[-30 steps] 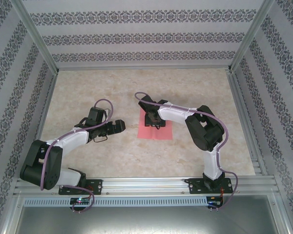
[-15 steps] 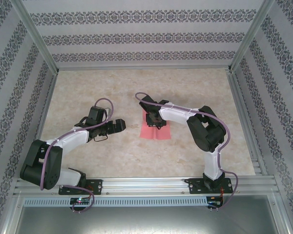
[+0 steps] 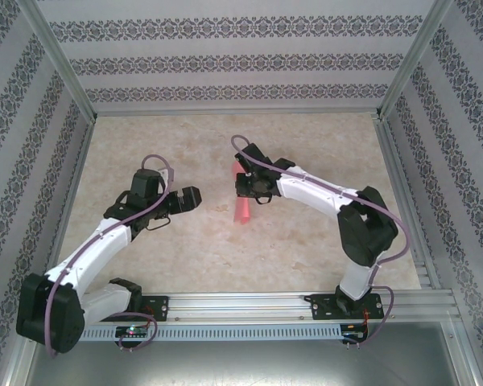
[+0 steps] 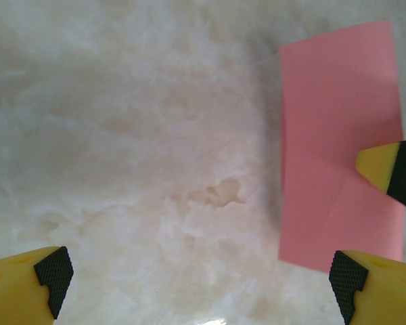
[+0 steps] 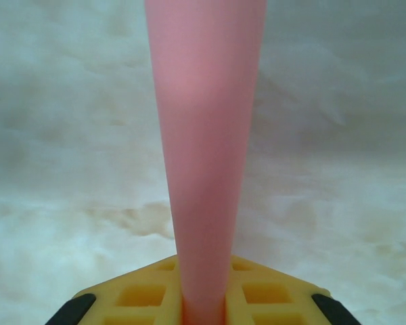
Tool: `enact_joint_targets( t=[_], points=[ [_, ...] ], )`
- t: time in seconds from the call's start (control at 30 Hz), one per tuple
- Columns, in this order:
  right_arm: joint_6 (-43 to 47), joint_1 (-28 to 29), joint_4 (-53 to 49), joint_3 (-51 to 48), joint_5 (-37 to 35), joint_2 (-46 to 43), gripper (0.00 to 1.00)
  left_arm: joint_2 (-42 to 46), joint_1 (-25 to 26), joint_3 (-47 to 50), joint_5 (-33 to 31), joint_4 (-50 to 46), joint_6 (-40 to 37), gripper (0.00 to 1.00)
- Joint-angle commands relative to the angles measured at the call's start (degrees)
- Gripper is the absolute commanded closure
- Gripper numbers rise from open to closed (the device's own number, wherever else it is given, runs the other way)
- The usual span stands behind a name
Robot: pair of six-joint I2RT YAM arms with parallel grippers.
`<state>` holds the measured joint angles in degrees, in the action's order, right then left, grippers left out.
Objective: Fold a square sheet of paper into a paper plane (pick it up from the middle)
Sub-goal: Fold the square sheet of paper in half at the center of the table.
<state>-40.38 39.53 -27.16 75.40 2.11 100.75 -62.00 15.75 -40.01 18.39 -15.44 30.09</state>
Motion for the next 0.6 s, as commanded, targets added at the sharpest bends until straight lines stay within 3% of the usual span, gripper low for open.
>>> enact_joint_targets(
  t=[0.0,0.23,0.57],
  points=[
    [-4.5,-0.5,10.9,-5.3,9.0,-4.9,0.82,2.1,0.2,-2.4,1.4,-3.6,1.4,0.00],
    [-12.1,-4.0,28.6,-17.9,19.9,-7.2,0.81,-1.9,0.6,-2.1,9.9,5.4,7.5,0.01],
    [-10.9,-7.9,34.1,-28.0,24.3,-4.7,0.80,-15.1,8.0,-1.6,9.6,17.8,12.3,0.11]
  ],
)
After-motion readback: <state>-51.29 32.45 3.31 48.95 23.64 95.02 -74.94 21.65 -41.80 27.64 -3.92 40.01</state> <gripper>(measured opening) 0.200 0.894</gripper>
